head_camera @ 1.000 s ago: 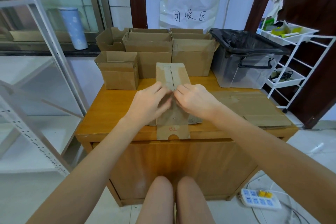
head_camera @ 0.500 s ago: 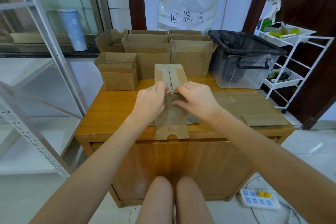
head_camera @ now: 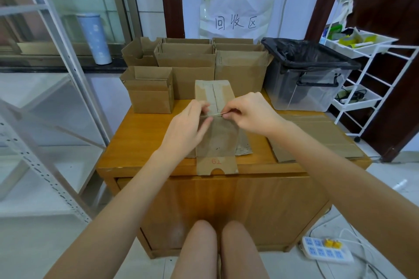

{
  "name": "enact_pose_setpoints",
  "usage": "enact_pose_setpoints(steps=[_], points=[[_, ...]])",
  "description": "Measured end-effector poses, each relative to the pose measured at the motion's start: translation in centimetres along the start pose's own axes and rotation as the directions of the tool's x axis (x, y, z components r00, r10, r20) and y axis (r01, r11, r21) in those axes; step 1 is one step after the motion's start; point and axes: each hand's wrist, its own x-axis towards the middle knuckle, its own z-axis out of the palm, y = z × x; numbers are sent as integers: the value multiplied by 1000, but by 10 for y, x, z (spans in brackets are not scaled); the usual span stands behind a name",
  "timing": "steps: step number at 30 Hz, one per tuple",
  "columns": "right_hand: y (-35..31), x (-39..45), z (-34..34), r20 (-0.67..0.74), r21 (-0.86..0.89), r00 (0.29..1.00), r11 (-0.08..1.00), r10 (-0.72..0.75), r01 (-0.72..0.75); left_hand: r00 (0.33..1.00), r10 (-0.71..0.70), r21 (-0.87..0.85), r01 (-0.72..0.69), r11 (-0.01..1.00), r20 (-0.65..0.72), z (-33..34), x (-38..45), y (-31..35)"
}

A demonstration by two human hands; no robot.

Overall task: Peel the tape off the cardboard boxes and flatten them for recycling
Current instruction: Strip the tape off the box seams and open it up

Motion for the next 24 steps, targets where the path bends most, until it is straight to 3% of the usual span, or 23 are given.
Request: enact_pose_setpoints(steps=[6, 11, 16, 20, 24], points=[[-3, -3, -6, 12, 46, 997, 996, 81, -81, 996, -74, 199, 82, 976, -47, 2, -1, 9], [-9, 3, -7, 53, 7, 996, 997, 73, -74, 991, 51, 379, -95, 921, 124, -1, -8, 6], [-12, 4, -7, 64, -49, 996, 997, 68, -65, 990, 50, 413, -101, 905, 133, -1, -2, 10], [-13, 8, -6, 93, -140, 994, 989, 56, -43, 985, -52, 471, -31, 881, 164, 0, 7, 22], [-12, 8, -6, 96, -149, 994, 988, 55, -40, 992, -30, 366, -19, 930, 126, -10, 8, 19]])
